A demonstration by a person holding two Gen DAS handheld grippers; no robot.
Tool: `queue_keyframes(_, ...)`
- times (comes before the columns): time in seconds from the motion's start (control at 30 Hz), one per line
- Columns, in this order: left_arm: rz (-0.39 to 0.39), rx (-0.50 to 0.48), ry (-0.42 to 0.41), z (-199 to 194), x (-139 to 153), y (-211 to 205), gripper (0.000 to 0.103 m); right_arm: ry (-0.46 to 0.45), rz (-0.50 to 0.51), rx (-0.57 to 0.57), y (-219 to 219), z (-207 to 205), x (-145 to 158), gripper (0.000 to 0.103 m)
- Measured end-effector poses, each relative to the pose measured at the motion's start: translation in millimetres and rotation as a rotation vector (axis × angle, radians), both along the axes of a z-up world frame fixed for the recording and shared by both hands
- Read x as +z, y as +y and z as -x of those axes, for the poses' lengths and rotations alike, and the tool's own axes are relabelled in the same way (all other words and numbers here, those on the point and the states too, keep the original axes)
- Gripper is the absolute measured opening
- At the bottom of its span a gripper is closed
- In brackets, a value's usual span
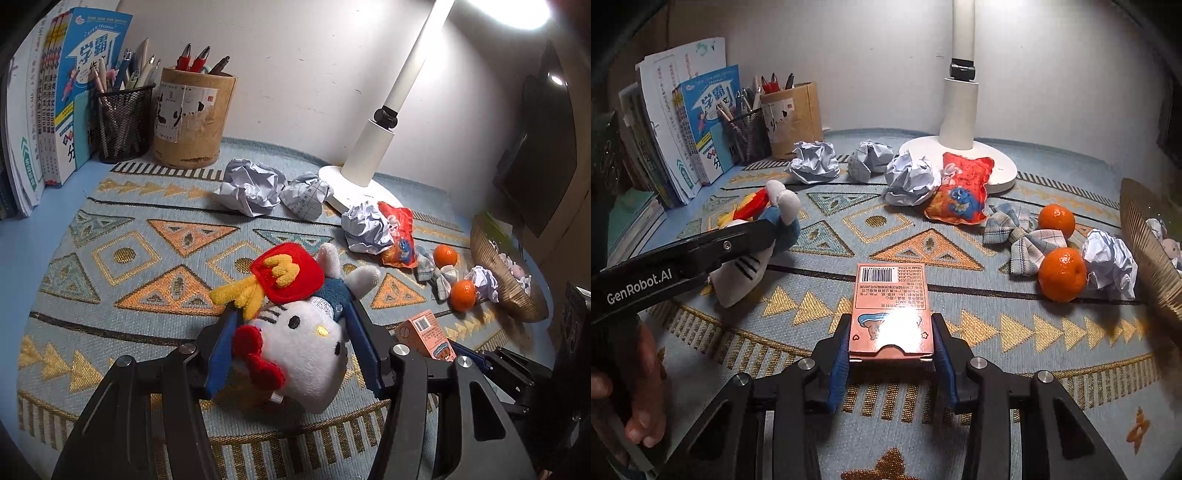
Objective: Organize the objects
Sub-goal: 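Grasp the pink box with the right tool while the left tool holds Hello Kitty, then carry Hello Kitty and the pink box to the woven bowl and release both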
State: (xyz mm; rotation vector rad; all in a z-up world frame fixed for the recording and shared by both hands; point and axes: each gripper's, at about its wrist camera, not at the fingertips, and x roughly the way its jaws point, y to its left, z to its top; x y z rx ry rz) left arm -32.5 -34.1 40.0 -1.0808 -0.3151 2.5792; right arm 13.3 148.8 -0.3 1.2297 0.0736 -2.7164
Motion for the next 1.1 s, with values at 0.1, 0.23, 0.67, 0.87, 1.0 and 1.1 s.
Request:
queue_keyframes(0.1, 0.001, 0.000, -0.002, 0.0, -0.2, 0.5, 0.055, -0.013, 0.024, -0.022, 5.5, 2.4, -0.8, 0.040)
queue_keyframes(0.23, 0.019, -0.011, -0.001, -0.4, 0.1, 4.1, 0.055, -0.007, 0.012, -0.012, 2.9, 1.1, -0.8, 0.040)
queue_keyframes(0.67, -0.004, -0.006, 0.000, -1.2, 0.7, 0.4, 0.055, 0.107, 0.078, -0.080, 22.0, -13.3, 14.2, 0.040)
queue_keyframes(0.87, 0.031, -0.064, -0.039, -9.3, 4.9, 20.6, 0.055, 0.118, 0.196, -0.070, 42.5, -31.3, 24.6, 0.040)
queue_keyframes(1.0, -0.063, -0.156, 0.033, -19.4, 47.4, 64.3, 0.053, 0.144, 0.295, -0.088, 88.5, -67.6, 42.0, 0.040)
queue_keyframes(1.1, -0.056, -0.270, 0.126, -19.9, 91.6, 129.7, 0.053, 0.249, 0.301, -0.176, 142.2, -86.6, 83.7, 0.040)
